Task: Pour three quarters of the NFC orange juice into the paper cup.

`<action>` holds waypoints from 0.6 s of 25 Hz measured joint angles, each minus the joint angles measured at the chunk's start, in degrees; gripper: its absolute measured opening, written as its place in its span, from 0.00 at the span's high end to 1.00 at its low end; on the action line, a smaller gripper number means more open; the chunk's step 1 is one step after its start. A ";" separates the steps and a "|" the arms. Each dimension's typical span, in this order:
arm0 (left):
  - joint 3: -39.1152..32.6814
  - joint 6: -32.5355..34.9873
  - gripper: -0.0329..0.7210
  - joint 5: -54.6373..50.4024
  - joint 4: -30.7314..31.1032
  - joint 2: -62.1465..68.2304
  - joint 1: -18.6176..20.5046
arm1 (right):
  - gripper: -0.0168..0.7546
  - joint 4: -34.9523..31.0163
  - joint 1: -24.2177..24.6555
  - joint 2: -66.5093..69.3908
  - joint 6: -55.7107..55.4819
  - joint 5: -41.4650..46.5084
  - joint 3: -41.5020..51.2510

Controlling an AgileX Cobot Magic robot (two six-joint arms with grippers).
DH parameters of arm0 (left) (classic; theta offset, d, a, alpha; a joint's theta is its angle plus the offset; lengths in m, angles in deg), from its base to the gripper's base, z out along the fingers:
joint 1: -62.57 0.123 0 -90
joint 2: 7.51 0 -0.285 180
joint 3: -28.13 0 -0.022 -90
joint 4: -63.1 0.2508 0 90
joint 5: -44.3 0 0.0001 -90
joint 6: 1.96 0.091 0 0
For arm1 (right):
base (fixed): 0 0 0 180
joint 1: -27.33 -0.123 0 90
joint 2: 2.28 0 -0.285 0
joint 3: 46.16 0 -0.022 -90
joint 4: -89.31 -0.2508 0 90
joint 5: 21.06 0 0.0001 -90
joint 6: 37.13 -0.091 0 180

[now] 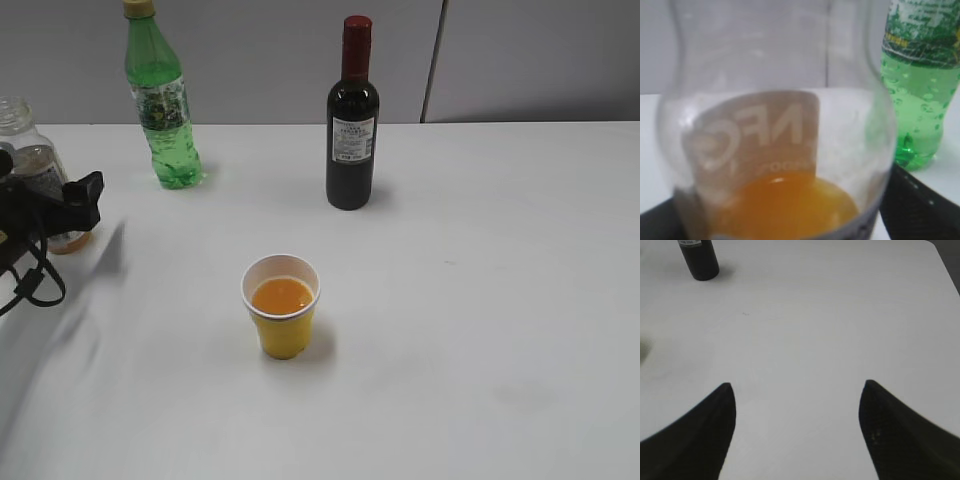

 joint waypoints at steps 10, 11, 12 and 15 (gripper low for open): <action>-9.91 0.00 0.04 -0.05 -2.96 -9.11 0.04 | 0.23 0.00 0.00 0.00 0.00 0.00 0.00; -10.95 0.00 0.04 -0.05 -2.80 -10.28 0.04 | 0.23 0.00 0.00 0.00 0.00 0.00 0.00; -12.08 0.00 0.04 0.00 -2.52 -11.44 0.04 | 0.23 0.00 0.00 0.00 0.00 0.00 0.00; -15.68 0.00 0.05 0.00 -2.33 -15.03 0.04 | 0.23 0.00 0.00 0.00 0.00 0.00 0.00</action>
